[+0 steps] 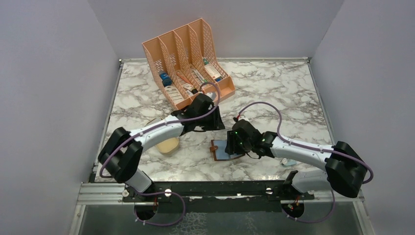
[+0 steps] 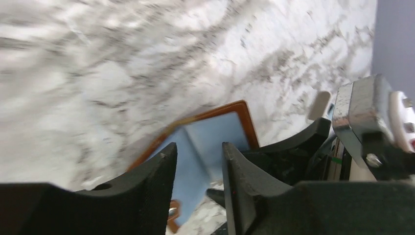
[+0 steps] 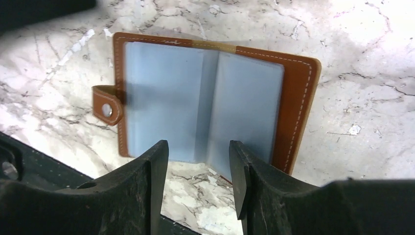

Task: Put the credit cards into the card holder
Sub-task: Open the card holder at the center of the board, then pick up the credit card from the storage box.

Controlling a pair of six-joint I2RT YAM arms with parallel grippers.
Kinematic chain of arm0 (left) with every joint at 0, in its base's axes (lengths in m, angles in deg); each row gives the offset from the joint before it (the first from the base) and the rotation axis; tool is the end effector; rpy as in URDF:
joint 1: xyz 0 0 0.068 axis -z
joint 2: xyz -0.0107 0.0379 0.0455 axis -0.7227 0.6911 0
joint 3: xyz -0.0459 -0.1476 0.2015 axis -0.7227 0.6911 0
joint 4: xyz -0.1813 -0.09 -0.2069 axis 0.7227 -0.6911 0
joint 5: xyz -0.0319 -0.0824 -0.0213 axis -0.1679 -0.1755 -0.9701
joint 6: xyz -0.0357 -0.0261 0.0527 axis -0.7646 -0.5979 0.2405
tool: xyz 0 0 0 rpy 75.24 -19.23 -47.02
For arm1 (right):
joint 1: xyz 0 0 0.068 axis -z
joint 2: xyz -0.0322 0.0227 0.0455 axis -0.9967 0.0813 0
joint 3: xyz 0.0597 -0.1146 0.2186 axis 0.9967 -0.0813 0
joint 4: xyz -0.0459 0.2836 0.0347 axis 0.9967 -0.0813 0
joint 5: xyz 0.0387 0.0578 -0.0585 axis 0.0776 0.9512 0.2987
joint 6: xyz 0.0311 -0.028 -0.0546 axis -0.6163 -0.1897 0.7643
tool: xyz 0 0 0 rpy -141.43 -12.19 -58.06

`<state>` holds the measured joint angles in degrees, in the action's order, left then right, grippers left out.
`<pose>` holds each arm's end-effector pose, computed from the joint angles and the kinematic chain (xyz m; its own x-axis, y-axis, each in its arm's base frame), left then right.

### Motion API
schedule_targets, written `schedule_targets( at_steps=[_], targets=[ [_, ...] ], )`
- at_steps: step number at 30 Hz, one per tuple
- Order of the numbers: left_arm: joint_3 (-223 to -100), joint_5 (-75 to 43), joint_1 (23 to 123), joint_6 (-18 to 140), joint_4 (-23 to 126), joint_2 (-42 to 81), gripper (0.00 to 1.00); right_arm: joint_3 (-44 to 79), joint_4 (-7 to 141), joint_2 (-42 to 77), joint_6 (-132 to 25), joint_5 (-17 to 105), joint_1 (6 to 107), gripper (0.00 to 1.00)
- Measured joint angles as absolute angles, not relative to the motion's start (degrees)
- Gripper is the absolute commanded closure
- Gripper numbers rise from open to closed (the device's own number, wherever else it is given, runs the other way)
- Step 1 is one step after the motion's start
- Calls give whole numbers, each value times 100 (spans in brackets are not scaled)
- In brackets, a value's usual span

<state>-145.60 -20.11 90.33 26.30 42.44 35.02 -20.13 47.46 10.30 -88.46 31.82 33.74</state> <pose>0.2648 -0.2723 0.1682 -0.8980 -0.1076 -0.4265 0.2139 0.7405 -0.6371 0.1793 0.2186 0.1300 -0.8820 -0.0446 -0.4691 -0.2183 0.9209 0.3229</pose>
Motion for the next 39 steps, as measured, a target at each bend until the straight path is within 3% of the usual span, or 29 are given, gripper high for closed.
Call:
schedule_targets(
  at_steps=[9, 15, 21, 29, 39],
  targets=[
    [-14650, -595, 7783, 4420, 2437, 1736, 51, -1950, 4665, 1331, -8872, 2922, 3374, 48],
    [-14529, 400, 7811, 6531, 2258, 939, 47, -1782, 4621, 1677, -8907, 2893, 3374, 35],
    [-14040, 859, 7772, 7685, 2229, 1013, 42, -1467, 4485, 2057, -8890, 2891, 3363, 34],
    [-13513, 1008, 7623, 8500, 2157, 995, 21, -1351, 4422, 2182, -8833, 2891, 3363, 34],
    [-13139, 1388, 7361, 9134, 2441, 1083, 26, -1351, 4422, 2182, -8693, 2941, 3363, 34]
  ],
)
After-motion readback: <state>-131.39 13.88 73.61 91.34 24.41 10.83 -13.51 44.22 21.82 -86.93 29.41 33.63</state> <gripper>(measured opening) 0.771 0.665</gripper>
